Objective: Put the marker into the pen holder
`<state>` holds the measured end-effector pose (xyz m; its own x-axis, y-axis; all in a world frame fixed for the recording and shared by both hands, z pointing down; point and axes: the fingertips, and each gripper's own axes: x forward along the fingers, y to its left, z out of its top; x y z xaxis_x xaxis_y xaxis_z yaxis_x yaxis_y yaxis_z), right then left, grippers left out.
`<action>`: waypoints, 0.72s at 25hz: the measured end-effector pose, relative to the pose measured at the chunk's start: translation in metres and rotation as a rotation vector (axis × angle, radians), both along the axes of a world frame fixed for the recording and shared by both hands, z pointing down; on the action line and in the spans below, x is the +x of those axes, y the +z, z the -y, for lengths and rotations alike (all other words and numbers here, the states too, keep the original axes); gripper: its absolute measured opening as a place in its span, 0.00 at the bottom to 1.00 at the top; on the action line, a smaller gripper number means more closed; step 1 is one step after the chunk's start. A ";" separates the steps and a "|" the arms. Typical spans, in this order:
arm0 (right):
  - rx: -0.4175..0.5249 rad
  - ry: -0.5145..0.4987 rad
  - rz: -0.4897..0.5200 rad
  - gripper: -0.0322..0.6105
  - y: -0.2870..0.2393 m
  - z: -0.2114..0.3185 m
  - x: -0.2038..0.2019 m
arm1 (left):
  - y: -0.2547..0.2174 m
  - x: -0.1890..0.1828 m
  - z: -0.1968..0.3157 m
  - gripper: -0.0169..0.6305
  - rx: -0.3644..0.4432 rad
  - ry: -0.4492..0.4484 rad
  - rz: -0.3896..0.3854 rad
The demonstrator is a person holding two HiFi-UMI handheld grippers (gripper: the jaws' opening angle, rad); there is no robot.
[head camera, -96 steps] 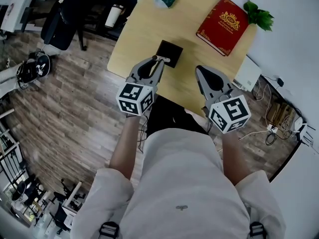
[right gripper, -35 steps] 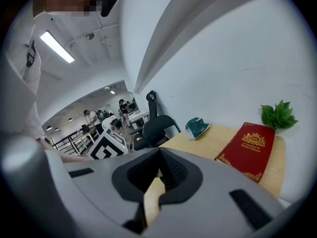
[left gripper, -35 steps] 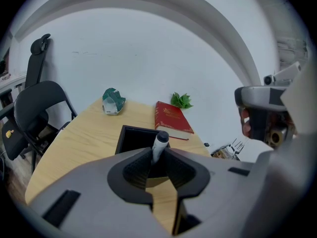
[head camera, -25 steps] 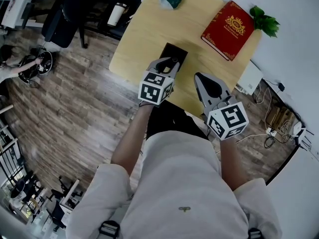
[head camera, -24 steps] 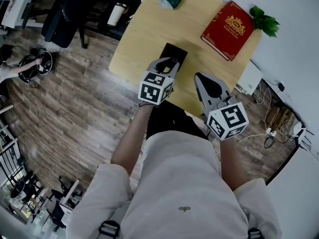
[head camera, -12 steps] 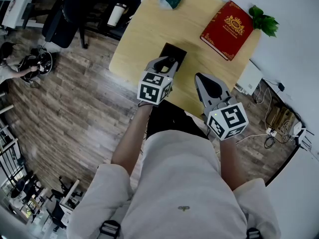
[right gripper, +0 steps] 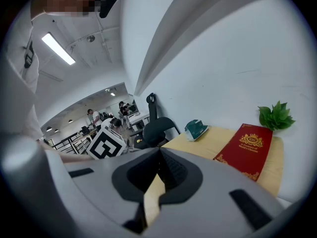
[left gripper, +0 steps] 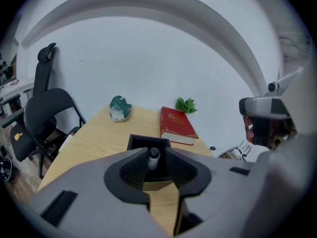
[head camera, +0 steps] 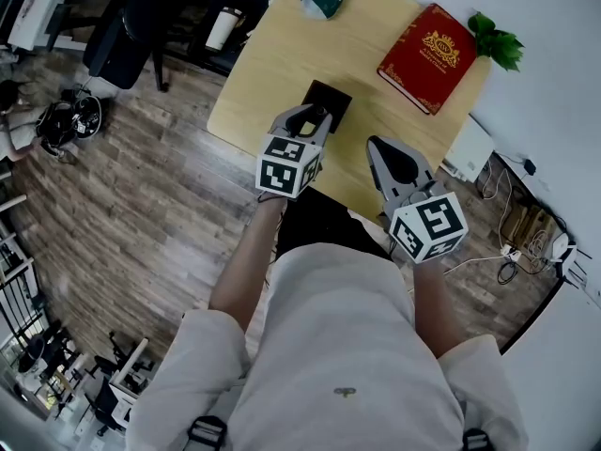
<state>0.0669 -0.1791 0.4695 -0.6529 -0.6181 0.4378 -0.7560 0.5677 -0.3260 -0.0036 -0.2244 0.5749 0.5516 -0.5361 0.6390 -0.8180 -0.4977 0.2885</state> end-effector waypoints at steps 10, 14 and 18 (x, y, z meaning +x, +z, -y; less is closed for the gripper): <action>0.030 -0.016 0.016 0.05 -0.009 -0.008 -0.001 | -0.015 -0.009 -0.007 0.16 0.031 -0.032 0.011; 0.042 -0.027 0.025 0.05 -0.013 -0.013 -0.002 | -0.020 -0.012 -0.015 0.17 0.032 -0.064 0.004; 0.051 -0.044 0.037 0.05 -0.017 -0.020 -0.004 | -0.025 -0.015 -0.027 0.16 0.034 -0.085 0.008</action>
